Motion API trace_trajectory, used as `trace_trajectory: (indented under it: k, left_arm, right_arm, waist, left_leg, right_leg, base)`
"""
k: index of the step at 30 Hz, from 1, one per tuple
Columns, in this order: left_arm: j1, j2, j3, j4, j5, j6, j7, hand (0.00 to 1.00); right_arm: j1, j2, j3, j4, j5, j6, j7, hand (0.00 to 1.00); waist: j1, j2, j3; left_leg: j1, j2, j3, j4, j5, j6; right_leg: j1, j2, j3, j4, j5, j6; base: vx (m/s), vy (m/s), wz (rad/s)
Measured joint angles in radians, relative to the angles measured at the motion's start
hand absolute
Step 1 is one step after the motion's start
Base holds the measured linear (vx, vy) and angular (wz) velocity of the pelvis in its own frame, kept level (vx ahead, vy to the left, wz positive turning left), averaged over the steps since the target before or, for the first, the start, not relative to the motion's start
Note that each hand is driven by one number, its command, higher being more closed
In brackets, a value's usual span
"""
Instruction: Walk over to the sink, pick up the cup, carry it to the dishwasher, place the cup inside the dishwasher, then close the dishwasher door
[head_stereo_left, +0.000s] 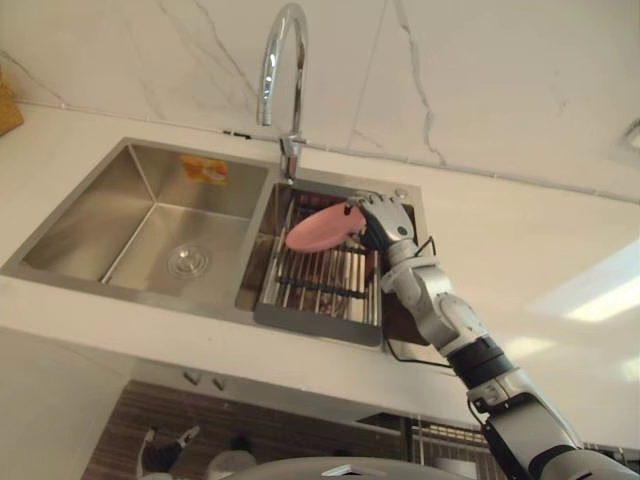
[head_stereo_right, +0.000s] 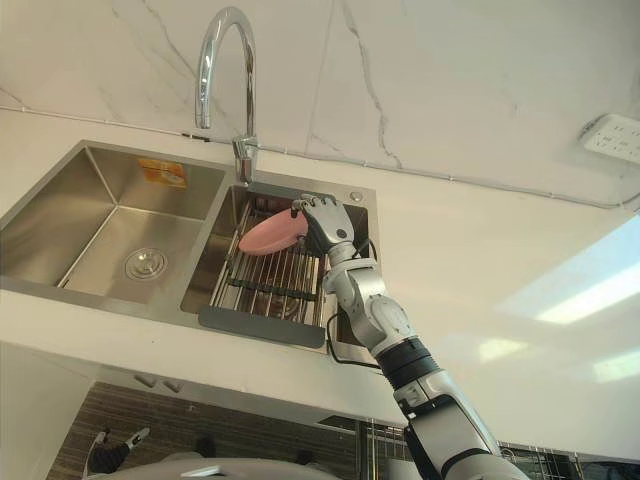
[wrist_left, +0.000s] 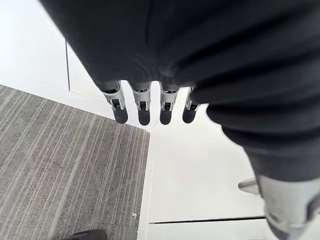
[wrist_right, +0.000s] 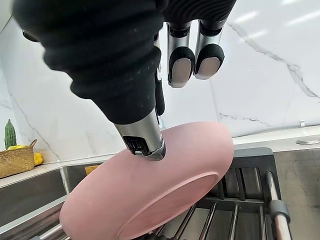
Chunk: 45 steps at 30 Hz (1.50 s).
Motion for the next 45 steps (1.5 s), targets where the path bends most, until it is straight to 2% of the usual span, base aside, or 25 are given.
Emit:
trace_trajectory:
  k: [8,20,27,30,34,35,41,45]
  left_arm:
    - [0.000,0.000,-0.007,0.001,0.000,0.003,-0.001,0.00]
    - [-0.004,0.000,-0.006,0.001,0.000,0.003,-0.001,0.00]
    - [-0.004,0.000,-0.003,0.001,0.000,0.002,0.000,0.00]
    - [-0.004,0.001,0.004,0.002,0.000,0.001,0.000,0.00]
    - [-0.002,0.000,0.005,0.011,0.000,0.000,0.006,0.00]
    - [0.014,0.001,0.014,0.046,-0.001,-0.007,0.008,0.00]
    - [0.013,0.001,0.014,0.046,0.000,-0.007,0.008,0.00]
    - [0.003,0.003,0.003,0.046,-0.007,-0.003,0.006,0.00]
  right_arm:
    - [-0.001,0.002,0.018,0.095,-0.003,0.017,0.040,0.00]
    - [-0.012,0.006,0.063,0.141,-0.020,-0.013,0.111,0.00]
    - [-0.014,0.007,0.062,0.143,-0.019,-0.007,0.160,0.00]
    - [-0.005,-0.003,0.043,0.043,-0.001,0.003,0.190,0.00]
    - [0.023,-0.021,-0.031,-0.118,0.065,-0.009,0.199,0.00]
    - [0.113,-0.079,-0.077,-0.283,0.189,-0.047,0.343,0.00]
    - [0.172,-0.079,-0.104,-0.323,0.190,-0.049,0.344,0.00]
    - [0.262,-0.080,-0.148,-0.367,0.197,-0.075,0.345,0.00]
  waist:
    - [0.004,0.003,-0.001]
    - [0.011,0.005,-0.002]
    - [0.010,0.004,-0.002]
    - [0.004,0.001,-0.004]
    - [0.003,-0.011,-0.011]
    - [-0.020,-0.040,-0.038]
    - [-0.020,-0.042,-0.049]
    - [-0.043,-0.042,-0.049]
  left_leg:
    - [0.002,-0.001,-0.017,0.000,0.004,0.004]
    - [-0.003,-0.002,-0.026,-0.001,0.005,0.005]
    - [-0.004,-0.003,-0.026,-0.001,0.005,0.005]
    - [-0.012,-0.001,-0.024,0.000,0.005,0.005]
    - [-0.018,0.002,-0.018,0.005,0.006,0.006]
    - [-0.017,0.019,0.004,0.000,0.014,0.006]
    - [-0.017,0.019,0.004,0.001,0.014,0.006]
    - [-0.013,0.018,0.021,0.005,0.016,0.008]
  right_leg:
    - [0.013,0.000,-0.019,-0.001,0.000,0.000]
    - [0.012,0.000,-0.027,-0.002,0.000,0.000]
    - [0.011,0.000,-0.027,-0.003,0.000,0.000]
    - [0.002,0.001,-0.022,-0.003,0.001,-0.002]
    - [-0.008,0.003,-0.016,-0.002,0.004,-0.005]
    - [-0.019,0.019,0.005,-0.002,0.013,-0.022]
    - [-0.020,0.019,0.009,-0.002,0.013,-0.022]
    - [-0.025,0.019,0.029,-0.001,0.024,-0.023]
  base:
    - [-0.01,0.000,0.07]
    - [0.00,0.001,0.01]
    - [0.00,0.000,0.00]
    - [0.00,0.000,0.00]
    - [0.01,-0.004,-0.05]
    - [0.00,0.000,0.00]
    - [0.00,0.000,0.00]
    - [0.00,0.002,-0.13]
